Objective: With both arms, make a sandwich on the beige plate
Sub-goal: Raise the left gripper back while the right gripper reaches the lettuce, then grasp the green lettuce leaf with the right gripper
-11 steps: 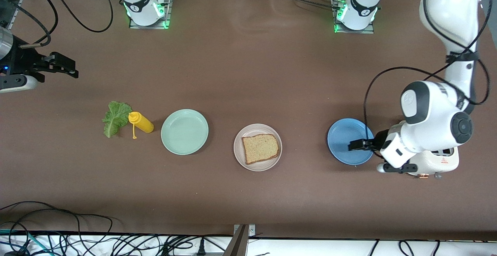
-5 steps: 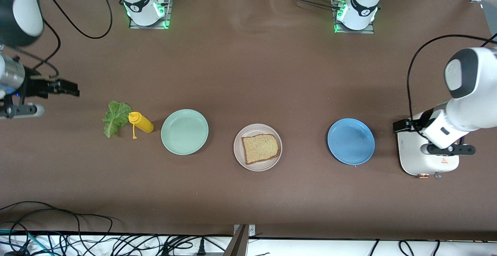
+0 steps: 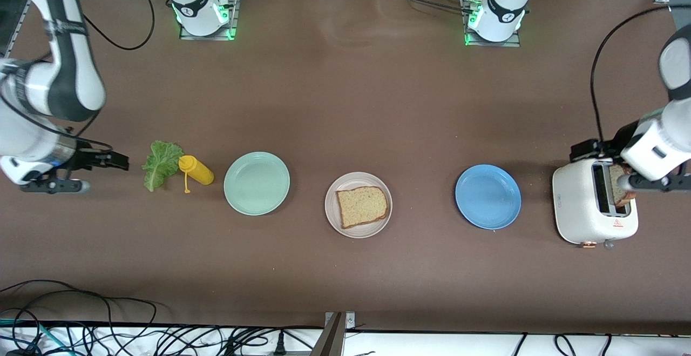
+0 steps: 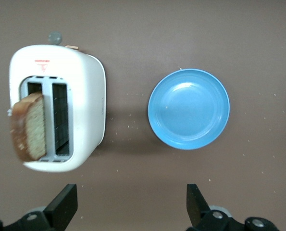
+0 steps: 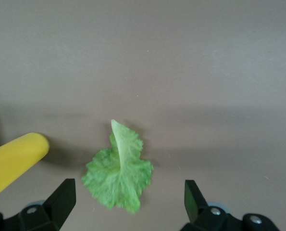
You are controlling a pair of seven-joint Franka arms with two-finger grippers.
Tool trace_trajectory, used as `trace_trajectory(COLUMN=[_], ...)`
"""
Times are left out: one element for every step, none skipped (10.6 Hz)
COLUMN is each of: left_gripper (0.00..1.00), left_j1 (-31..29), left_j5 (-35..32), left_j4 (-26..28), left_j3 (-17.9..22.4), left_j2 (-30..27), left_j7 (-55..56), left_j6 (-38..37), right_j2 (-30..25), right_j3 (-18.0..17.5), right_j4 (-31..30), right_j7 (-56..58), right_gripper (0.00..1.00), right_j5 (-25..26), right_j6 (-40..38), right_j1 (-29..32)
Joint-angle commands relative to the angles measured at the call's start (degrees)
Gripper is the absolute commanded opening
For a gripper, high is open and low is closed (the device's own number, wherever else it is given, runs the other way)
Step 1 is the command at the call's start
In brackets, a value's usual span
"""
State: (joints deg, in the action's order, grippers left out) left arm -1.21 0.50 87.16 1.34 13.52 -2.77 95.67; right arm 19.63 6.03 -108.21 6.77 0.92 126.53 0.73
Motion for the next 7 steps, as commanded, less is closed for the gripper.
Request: trace_trajectory(left_gripper=[1.00,1.00,1.00,1.00,1.00,1.00,1.00], left_j1=[-0.55,-0.55,-0.55,-0.55,-0.55,-0.55,-0.55], left_j5=[-0.59,-0.41,1.07,1.61,1.70,2.75,3.02], left_j4=[2.22,1.96,1.96,1.79,1.35,0.82,0.64], left_j3=[-0.46,-0.46,-0.46,-0.46,-0.55,-0.55,-0.55], left_j2=[-6.03,-7.35,-8.58,-9.99,-10.52,-10.88,-11.23], left_j7=[-1.54,-1.54,-1.27,-1.36,-1.36,-1.45,-1.53], left_j6=[-3.37,-4.52,-5.23,-5.67,-6.89,-8.04,-8.66], right_j2=[2.06,3.56,5.05,6.37,7.34,7.96,8.40], right_j3=[-0.40,-0.49,-0.49,-0.58,-0.58,-0.58,-0.58], right_j4=[-5.78,-5.79,-5.79,-5.79,-5.79,-5.79,-5.79], right_j7=[-2.01,-2.20,-2.20,-2.20,-2.20,-2.20,-2.20], right_gripper=[0.97,0.95,0.94,0.93,0.90,0.88,0.78], right_j5=[0.13,-0.39,-0.83,-1.01,-1.53,-2.15,-3.11], right_j6=[7.31,7.93,9.59,10.22,11.70,12.24,12.33], right_j1=[0.50,1.20,1.46,1.38,1.38,1.38,1.38])
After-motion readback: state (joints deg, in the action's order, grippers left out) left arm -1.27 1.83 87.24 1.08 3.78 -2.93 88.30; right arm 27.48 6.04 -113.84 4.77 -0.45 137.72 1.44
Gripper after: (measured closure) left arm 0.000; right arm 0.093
